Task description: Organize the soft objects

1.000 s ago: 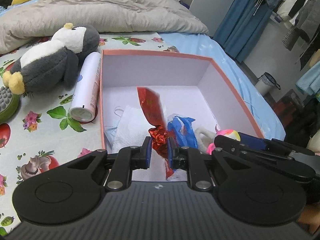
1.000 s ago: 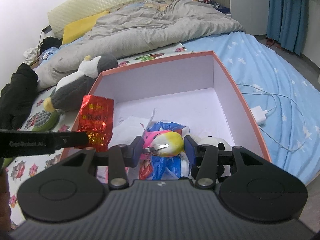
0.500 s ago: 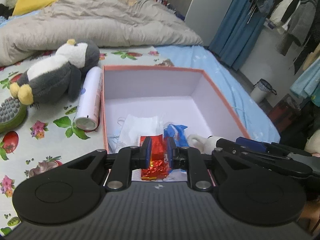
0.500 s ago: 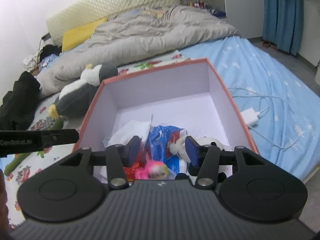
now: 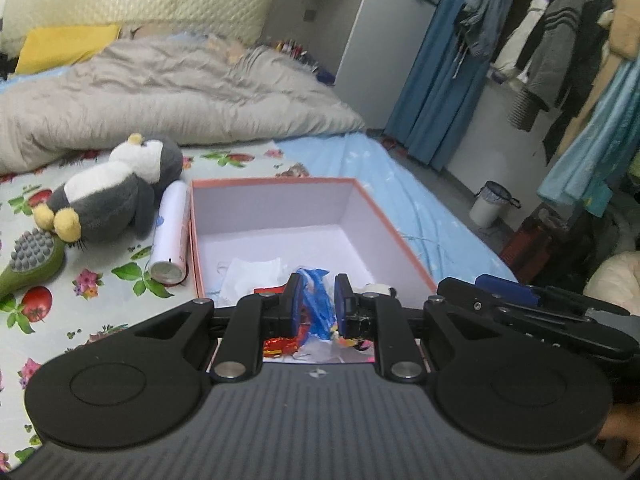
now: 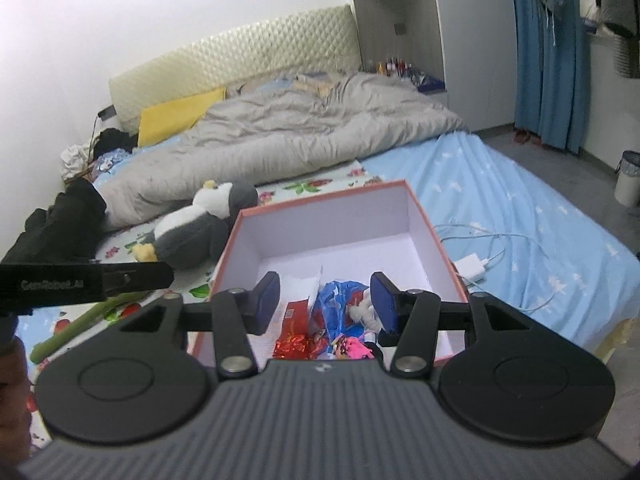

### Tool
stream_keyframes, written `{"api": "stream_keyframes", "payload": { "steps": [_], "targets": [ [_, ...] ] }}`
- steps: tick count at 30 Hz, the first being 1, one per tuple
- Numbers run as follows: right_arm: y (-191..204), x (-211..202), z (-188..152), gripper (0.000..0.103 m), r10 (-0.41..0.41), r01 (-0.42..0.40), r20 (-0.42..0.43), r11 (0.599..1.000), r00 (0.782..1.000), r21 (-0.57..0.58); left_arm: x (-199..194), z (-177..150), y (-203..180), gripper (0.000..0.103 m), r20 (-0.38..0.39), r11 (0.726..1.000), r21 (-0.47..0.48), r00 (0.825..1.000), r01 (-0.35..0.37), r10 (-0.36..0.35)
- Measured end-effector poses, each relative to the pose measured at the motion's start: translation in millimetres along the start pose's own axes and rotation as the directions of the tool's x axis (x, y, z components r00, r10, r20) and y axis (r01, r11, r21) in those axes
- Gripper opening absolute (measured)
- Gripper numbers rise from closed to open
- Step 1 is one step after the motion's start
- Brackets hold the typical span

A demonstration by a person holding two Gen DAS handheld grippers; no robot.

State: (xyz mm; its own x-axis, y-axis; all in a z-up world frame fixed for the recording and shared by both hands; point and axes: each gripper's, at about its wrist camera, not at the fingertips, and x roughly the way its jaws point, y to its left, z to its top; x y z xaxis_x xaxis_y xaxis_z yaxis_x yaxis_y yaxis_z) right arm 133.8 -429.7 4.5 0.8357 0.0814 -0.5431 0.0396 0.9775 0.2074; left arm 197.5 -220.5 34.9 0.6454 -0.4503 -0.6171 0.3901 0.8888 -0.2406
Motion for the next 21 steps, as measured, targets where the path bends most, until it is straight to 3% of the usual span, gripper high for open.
{"api": "stream_keyframes", "payload": {
  "steps": [7, 18, 21],
  "targets": [
    [7.2, -42.1, -8.3, 0.053, -0.010, 0.011, 0.043, 1.000, 0.999, -0.024, -42.3, -14.6, -10.3, 0.020, 0.045, 1.000, 0.004, 0.999, -0.001, 0.001],
    [14.0, -80.3, -35.5, 0.053, -0.004, 0.005, 0.055, 1.000, 0.998, -0.029, -81.7, -55.9, -25.0, 0.021, 0.048, 1.000, -0.026, 0.999, 0.003, -0.002],
    [15.4, -85.2, -41.6, 0.053, 0.000, 0.001, 0.060, 1.000, 0.998, -0.029, -87.4, -64.7, -24.2, 0.029, 0.044, 0.999, -0.033, 0.999, -0.006, 0.007]
  ]
}}
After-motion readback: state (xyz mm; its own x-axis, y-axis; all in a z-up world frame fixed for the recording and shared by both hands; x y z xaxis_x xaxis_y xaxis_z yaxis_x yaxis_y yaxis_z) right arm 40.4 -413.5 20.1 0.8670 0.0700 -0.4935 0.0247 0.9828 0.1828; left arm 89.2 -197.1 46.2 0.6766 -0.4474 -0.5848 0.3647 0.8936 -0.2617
